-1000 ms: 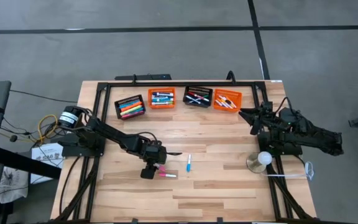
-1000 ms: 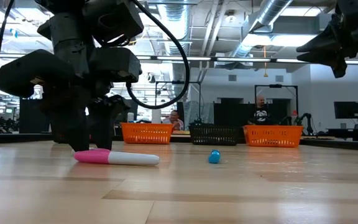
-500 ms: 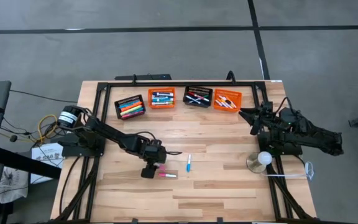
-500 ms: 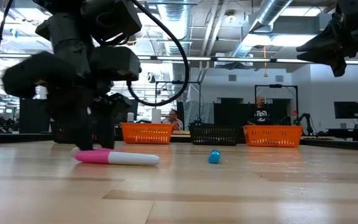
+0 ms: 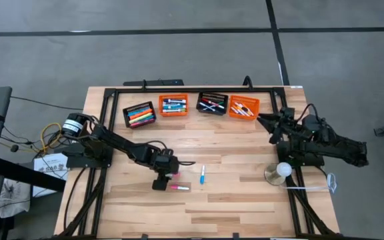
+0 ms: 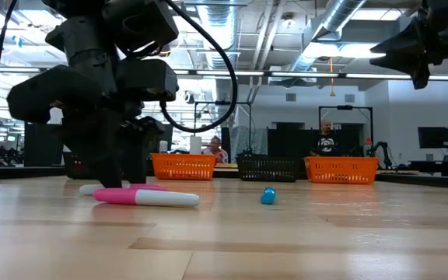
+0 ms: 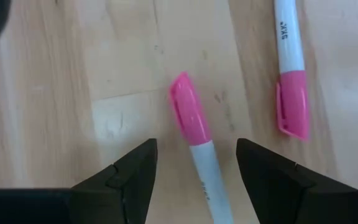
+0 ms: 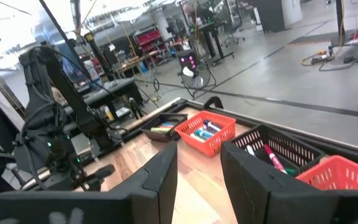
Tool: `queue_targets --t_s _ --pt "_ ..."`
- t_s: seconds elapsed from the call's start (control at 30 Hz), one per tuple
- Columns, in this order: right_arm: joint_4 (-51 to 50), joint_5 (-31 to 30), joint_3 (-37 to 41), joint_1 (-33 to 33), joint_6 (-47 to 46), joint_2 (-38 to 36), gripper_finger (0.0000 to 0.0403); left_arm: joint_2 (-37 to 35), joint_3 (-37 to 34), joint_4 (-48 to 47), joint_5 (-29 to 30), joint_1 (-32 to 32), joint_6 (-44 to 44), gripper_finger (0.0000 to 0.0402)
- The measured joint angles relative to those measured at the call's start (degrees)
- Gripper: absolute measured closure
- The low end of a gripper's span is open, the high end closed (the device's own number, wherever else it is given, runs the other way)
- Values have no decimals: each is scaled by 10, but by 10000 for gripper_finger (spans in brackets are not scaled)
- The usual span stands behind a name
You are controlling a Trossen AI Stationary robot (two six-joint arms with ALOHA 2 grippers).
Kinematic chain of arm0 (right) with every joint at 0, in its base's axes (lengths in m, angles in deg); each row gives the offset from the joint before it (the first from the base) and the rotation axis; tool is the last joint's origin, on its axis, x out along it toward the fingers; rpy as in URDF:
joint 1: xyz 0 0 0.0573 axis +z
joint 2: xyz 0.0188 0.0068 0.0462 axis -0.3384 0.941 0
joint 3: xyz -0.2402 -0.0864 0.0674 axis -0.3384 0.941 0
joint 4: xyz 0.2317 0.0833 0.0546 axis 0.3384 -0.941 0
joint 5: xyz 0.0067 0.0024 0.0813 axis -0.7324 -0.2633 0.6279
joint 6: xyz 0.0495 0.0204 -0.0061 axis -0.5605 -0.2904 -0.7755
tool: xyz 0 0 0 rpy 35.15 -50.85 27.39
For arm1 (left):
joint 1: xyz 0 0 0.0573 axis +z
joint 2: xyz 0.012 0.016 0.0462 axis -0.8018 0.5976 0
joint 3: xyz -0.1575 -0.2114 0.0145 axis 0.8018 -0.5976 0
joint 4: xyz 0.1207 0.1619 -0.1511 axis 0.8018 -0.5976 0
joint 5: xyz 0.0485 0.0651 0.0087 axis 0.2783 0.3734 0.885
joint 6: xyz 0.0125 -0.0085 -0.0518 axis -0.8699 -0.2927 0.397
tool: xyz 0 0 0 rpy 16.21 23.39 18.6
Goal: Pick & Place Markers
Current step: Put the small pink highlighter pen into the right orange bin
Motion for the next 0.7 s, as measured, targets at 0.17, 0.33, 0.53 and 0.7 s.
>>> queue_targets --t_s 0.17,0.33,0.53,0.7 --pt "14 1 0 0 -2 0 290 -1 0 0 1 1 0 185" --pt "17 1 0 0 -7 0 290 11 3 3 4 0 7 202" --pt "45 19 0 2 26 0 290 28 4 6 9 1 21 223" --pt "73 100 0 2 41 0 290 27 4 6 8 10 22 233"
